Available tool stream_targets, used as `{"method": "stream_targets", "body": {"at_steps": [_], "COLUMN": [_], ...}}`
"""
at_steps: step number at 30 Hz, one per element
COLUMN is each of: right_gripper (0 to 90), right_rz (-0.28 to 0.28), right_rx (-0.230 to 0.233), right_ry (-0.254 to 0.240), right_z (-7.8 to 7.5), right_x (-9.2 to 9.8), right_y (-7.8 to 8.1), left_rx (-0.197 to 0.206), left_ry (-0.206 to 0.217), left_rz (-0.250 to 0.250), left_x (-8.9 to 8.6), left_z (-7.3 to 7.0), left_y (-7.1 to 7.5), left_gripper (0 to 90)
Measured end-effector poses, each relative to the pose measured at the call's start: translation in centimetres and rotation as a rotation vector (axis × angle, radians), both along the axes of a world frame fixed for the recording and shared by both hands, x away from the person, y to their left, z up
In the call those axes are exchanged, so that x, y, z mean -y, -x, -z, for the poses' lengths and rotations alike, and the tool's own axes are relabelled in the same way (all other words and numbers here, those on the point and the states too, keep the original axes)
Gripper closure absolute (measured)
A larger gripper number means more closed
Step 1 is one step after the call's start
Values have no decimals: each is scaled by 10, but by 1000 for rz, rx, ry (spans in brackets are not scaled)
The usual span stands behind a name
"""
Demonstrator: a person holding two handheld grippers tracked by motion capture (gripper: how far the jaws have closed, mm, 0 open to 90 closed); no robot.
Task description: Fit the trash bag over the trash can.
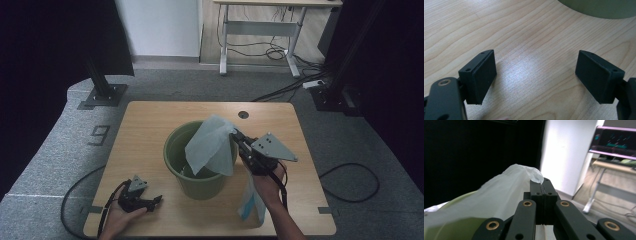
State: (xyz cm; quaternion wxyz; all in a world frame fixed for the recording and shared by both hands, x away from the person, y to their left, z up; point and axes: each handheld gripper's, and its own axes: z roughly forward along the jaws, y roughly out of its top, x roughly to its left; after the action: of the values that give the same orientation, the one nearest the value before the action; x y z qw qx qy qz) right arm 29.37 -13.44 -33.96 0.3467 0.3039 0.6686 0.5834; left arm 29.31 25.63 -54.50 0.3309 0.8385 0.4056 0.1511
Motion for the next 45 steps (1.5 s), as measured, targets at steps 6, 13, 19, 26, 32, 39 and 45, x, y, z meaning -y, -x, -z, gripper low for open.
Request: {"method": "stream_targets", "body": {"at_steps": [6,13,19,26,32,39,45], "right_gripper": [879,875,870,864,852,585,434], "right_rz": [-48,-89,-134,-157,-195,-171,-120], "right_rx": [-53,-96,-130,-164,-185,-143,-122], "right_ry": [5,38,75,91,98,58,-15], "right_z": [18,34,43,49,51,48,50], "right_x": [-8,-15,-22,-22,-27,-13,13], "right_y": [1,3,9,10,11,25,44], "left_rx": [0,0,0,0,0,0,0], "left_ry": [0,0,0,0,-1,0,-1], "left_rz": [0,0,0,-1,-1,-2,-4], "left_x": [0,0,0,0,0,0,0], "left_z": [0,0,0,0,0,0,0], "left_y": [0,0,0,0,0,0,0], "left_gripper": [166,166,166,167,167,167,167]}}
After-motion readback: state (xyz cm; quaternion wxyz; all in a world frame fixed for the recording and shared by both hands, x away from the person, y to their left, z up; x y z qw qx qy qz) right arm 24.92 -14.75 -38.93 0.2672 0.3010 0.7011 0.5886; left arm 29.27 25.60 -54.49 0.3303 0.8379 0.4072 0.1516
